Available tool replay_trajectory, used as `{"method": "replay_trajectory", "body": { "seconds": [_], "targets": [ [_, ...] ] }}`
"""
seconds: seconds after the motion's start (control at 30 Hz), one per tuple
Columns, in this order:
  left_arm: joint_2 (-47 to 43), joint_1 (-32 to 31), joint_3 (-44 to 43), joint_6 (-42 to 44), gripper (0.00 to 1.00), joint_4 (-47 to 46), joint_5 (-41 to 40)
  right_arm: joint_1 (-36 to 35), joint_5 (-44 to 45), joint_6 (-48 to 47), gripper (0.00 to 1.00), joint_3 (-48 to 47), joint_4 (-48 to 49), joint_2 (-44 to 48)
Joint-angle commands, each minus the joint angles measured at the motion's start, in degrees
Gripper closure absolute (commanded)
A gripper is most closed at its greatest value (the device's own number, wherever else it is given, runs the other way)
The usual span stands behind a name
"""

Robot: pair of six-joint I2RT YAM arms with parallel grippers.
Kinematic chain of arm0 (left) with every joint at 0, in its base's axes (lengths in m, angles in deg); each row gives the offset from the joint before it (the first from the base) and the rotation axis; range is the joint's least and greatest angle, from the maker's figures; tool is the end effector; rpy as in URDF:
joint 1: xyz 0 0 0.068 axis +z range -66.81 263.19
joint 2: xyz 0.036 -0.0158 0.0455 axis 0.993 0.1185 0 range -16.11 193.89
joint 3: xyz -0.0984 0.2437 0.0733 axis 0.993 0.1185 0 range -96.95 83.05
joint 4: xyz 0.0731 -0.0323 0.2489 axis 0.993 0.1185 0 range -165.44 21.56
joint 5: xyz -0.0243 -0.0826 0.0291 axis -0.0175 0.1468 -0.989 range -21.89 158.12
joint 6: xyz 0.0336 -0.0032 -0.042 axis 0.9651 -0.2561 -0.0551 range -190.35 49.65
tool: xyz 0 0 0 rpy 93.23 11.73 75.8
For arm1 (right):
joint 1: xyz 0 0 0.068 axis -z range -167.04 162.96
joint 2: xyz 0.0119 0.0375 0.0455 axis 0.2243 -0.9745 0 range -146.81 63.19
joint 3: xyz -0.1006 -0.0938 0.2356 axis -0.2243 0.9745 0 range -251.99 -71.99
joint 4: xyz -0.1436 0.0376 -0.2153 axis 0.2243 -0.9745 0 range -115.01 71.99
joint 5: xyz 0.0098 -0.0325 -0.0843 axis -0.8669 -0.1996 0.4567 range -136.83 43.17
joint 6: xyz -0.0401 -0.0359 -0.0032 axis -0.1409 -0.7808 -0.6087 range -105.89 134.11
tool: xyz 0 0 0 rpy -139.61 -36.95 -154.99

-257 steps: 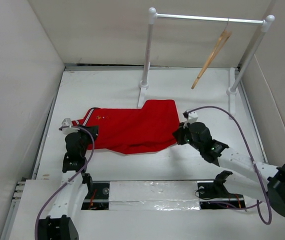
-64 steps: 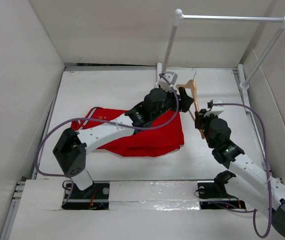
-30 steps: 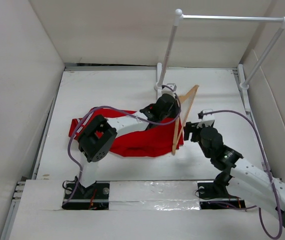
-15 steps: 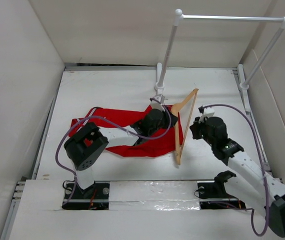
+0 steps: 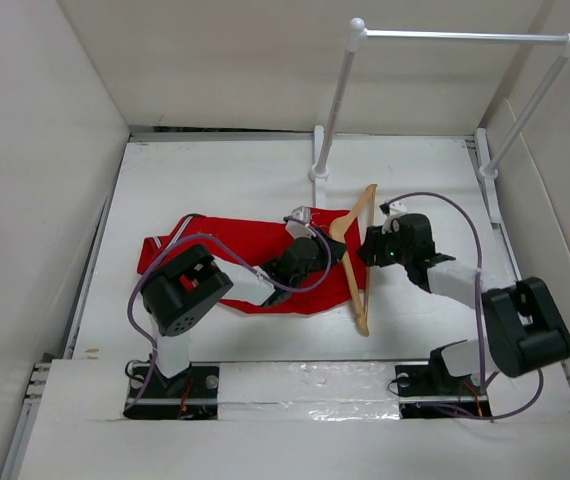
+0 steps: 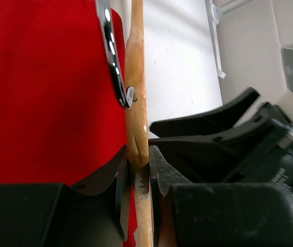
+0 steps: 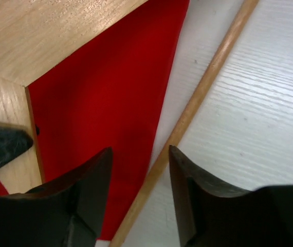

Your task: Place the trousers on the hanger

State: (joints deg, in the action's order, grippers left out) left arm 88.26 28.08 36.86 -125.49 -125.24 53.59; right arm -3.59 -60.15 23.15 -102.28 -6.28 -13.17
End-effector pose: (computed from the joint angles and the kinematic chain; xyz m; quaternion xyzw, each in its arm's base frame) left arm 0.2205 -0.3009 0.1769 -0.0827 0.7508 -0.4772 0.4492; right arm 0.2475 0.0821 0.1739 -0.1116 0.8730 0.2027 0.4294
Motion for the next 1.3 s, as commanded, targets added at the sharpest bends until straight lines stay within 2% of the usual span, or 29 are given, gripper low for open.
{"method": "replay_trajectory", "body": {
  "seconds": [0.0, 0.1, 0.2, 0.33, 0.47, 0.5, 0.57, 0.63, 0.67, 0.7, 0.77, 0.8, 0.9, 1.0, 1.17, 1.27],
  "targets": [
    [0.65, 0.79, 0.05, -1.2, 1.0, -6.45, -1.47, 0.21, -4.43, 0.02, 0.44, -3.64, 8.75, -5.79],
    [1.79, 0.8, 0.05, -0.85, 1.0, -7.06, -0.6, 0.21, -5.22, 0.02, 0.44, -4.43, 10.86, -8.36],
    [2.58, 1.41, 0.4, -1.11, 1.0, -7.85, 0.11, 0.21, -2.95, -0.16, 0.49, -4.52, 11.04, -8.64],
    [3.2, 1.41, 0.58, -0.85, 1.0, -8.21, -0.06, 0.21, -1.44, -0.42, 0.48, -5.66, 10.42, -9.95],
    [3.02, 1.41, 0.75, -0.24, 1.0, -8.38, -0.15, 0.21, -1.7, 0.54, 0.44, -6.54, 11.56, -15.56],
    [2.85, 1.41, 0.93, 0.11, 1.0, -8.38, -0.33, 0.21, -2.14, 0.8, 0.39, -6.2, 12.26, -16.27],
    [2.5, 1.41, 1.28, 0.46, 1.0, -8.21, -0.86, -0.31, -4.33, 1.6, 0.39, -5.84, 13.93, -17.5],
    [2.32, 1.41, 1.46, 1.43, 1.0, -7.94, -1.38, -0.32, -6.18, 2.3, 0.44, -4.97, 16.03, -18.21],
    [2.23, 1.41, 1.63, 1.69, 1.0, -7.94, -1.56, -0.32, -8.1, 2.74, 0.5, -4.53, 16.74, -18.21],
    [2.15, 1.41, 1.81, 2.74, 1.0, -8.12, -1.65, -0.32, -8.99, 3.09, 0.75, -4.0, 17.36, -17.52],
    [1.53, 1.41, 2.51, 4.32, 1.0, -8.64, -2.17, -0.32, -11.88, 4.06, 0.94, -1.55, 19.55, -16.11],
    [1.01, 1.41, 2.77, 5.29, 1.0, -8.65, -2.52, 0.99, -12.95, 4.41, 1.0, -0.4, 20.35, -14.97],
    [-1.45, 0.88, 4.27, 8.72, 1.0, -7.77, -5.07, 2.66, -15.42, 5.29, 1.0, 3.56, 20.71, -8.48],
    [-5.05, 0.88, 6.2, 11.45, 1.0, -6.63, -7.27, 6.35, -16.47, 4.59, 1.0, 5.84, 15.63, -0.13],
    [-8.57, 0.88, 9.27, 14.7, 1.0, -4.17, -8.06, 9.52, -16.91, 4.14, 1.0, 6.29, 9.2, 12.52],
    [-9.54, 0.88, 10.68, 15.76, 1.0, -3.11, -7.1, 11.36, -17.18, 5.28, 1.0, 5.59, 7.79, 15.88]
  ]
}}
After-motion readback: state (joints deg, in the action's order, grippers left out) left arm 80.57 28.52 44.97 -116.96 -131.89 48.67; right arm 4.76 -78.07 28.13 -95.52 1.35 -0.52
